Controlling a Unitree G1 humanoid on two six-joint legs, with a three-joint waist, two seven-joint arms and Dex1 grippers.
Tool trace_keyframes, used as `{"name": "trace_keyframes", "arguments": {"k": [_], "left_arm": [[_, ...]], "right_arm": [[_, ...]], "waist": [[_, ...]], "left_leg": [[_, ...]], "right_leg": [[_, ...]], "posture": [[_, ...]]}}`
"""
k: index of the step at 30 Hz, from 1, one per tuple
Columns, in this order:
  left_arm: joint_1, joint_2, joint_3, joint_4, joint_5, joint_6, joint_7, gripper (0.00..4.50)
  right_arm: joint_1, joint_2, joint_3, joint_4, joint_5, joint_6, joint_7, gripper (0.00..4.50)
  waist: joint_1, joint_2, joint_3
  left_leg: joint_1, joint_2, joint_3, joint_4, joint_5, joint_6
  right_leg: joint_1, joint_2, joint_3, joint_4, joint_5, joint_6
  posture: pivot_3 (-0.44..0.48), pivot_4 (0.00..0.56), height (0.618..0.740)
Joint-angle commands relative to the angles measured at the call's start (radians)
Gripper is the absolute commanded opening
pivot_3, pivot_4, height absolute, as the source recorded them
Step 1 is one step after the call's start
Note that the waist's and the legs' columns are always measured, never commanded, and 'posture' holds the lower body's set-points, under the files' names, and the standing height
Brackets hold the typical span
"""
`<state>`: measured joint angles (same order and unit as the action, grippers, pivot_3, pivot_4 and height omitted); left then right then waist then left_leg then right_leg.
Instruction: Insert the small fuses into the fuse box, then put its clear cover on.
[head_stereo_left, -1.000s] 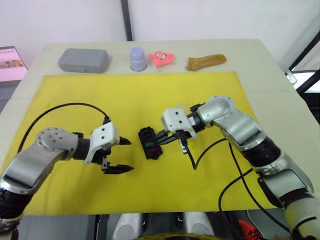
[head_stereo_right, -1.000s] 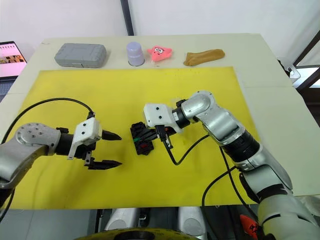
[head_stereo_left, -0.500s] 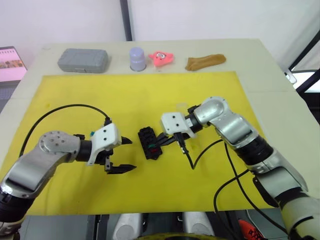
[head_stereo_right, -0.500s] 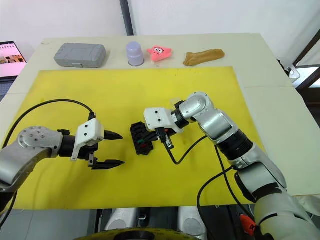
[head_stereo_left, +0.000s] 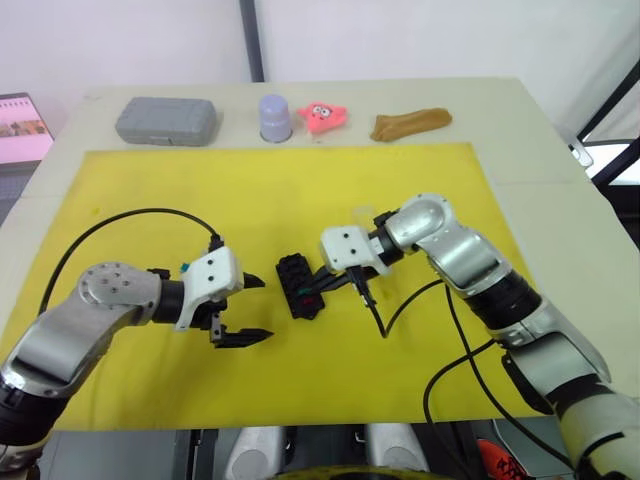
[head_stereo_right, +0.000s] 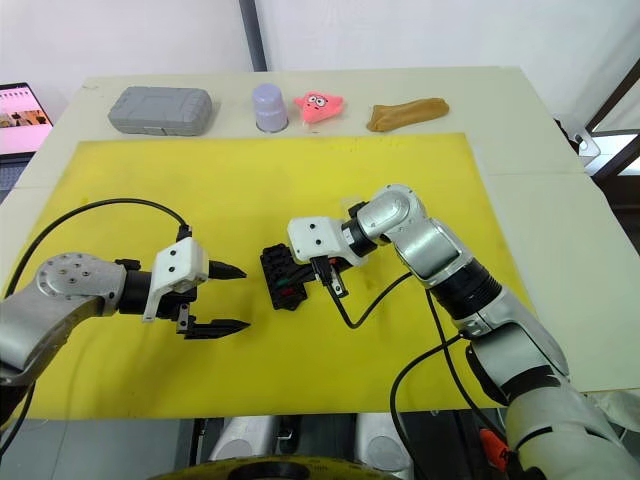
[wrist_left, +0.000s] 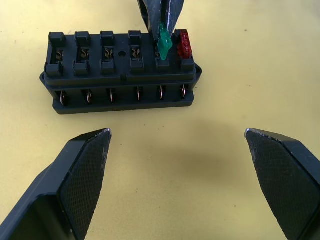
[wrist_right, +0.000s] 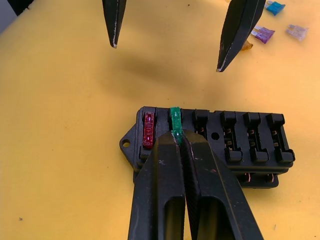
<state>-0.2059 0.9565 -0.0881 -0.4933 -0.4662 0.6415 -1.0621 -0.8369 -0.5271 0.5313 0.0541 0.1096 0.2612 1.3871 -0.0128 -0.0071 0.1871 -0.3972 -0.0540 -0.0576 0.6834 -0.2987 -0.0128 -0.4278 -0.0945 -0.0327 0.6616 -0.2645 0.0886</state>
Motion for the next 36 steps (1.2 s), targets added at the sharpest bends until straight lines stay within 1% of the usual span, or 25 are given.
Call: {"name": "trace_keyframes", "arguments": {"k": [1, 14, 36], "left_arm": [[-0.006, -0.004, 0.016, -0.030, -0.001, -0.014, 0.007, 4.47], [-0.008, -0.011, 0.015, -0.033, -0.002, -0.008, 0.019, 4.47], [-0.015, -0.018, 0.008, -0.028, -0.001, -0.011, 0.017, 4.47]], "right_arm": [[-0.024, 0.015, -0.013, 0.010, -0.017, -0.012, 0.001, 0.00], [-0.034, 0.025, -0.006, 0.050, -0.046, -0.037, 0.011, 0.00], [-0.036, 0.035, -0.019, 0.034, -0.040, -0.028, -0.002, 0.00]], "waist": [[0.000, 0.000, 0.000], [0.000, 0.000, 0.000], [-0.001, 0.000, 0.000]], "left_leg": [[0.000, 0.000, 0.000, 0.000, 0.000, 0.000], [0.001, 0.000, 0.000, 0.000, 0.000, 0.000], [0.001, 0.000, 0.000, 0.000, 0.000, 0.000]], "right_leg": [[0.000, 0.000, 0.000, 0.000, 0.000, 0.000], [0.000, 0.000, 0.000, 0.000, 0.000, 0.000], [0.001, 0.000, 0.000, 0.000, 0.000, 0.000]], "posture": [[0.000, 0.150, 0.731], [0.000, 0.150, 0.731], [0.000, 0.150, 0.731]]}}
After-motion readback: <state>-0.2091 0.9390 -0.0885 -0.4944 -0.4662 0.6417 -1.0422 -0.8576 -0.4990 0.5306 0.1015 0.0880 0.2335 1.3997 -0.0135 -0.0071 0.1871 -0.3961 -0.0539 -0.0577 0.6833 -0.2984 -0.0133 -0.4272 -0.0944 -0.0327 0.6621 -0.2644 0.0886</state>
